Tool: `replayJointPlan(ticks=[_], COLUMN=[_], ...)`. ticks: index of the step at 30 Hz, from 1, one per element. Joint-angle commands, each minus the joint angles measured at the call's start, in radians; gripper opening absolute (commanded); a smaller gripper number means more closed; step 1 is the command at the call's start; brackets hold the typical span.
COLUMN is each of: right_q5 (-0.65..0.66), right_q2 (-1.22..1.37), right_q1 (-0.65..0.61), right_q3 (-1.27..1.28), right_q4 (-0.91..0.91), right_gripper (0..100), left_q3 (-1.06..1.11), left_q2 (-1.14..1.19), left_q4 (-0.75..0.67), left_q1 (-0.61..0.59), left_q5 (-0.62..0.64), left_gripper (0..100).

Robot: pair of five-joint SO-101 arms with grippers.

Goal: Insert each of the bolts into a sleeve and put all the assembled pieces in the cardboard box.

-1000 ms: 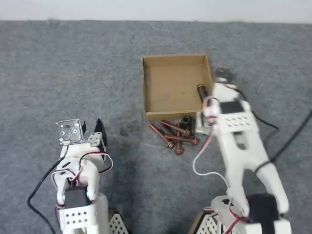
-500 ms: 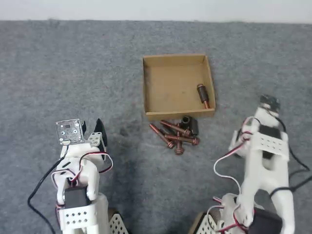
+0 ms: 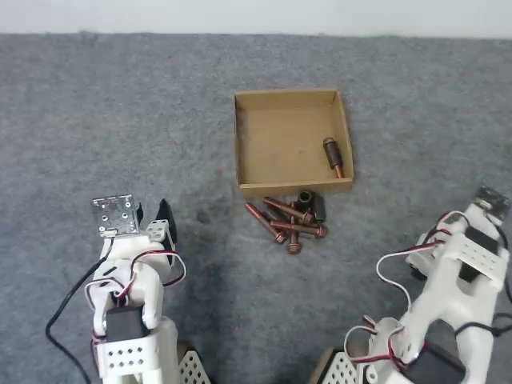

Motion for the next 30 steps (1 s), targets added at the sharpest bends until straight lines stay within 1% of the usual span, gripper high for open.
replayJointPlan(ticks=[1, 3, 10, 15, 18, 20, 23, 26, 30], right_q5=[0.014, 0.012, 0.012, 0.011, 0.011, 0.011, 0.011, 0.011, 0.011], right_q2=[-0.054, -0.054, -0.051, -0.051, -0.051, -0.051, -0.05, -0.051, -0.051], right_q1=[0.03, 0.03, 0.028, 0.027, 0.027, 0.016, -0.005, -0.013, -0.015], right_q3=[-0.009, -0.009, -0.008, -0.008, -0.006, -0.006, 0.0, 0.015, 0.018], right_q4=[-0.018, -0.027, -0.053, -0.073, -0.076, -0.074, -0.076, -0.108, -0.111], right_gripper=[0.7, 0.7, 0.7, 0.7, 0.7, 0.7, 0.7, 0.7, 0.7], left_q3=[-0.073, -0.124, -0.239, -0.401, -0.493, -0.556, -0.691, -0.854, -1.006], left_q2=[0.005, 0.005, 0.006, 0.008, 0.021, 0.081, 0.235, 0.405, 0.609], left_q4=[0.068, 0.106, 0.207, 0.288, 0.315, 0.315, 0.316, 0.358, 0.416], left_q1=[0.005, 0.026, 0.181, 0.235, 0.272, 0.284, 0.284, 0.292, 0.397], left_q5=[0.005, -0.015, -0.091, -0.092, -0.092, -0.092, -0.087, -0.086, -0.091], left_gripper=[14, 14, 14, 14, 14, 14, 14, 14, 14])
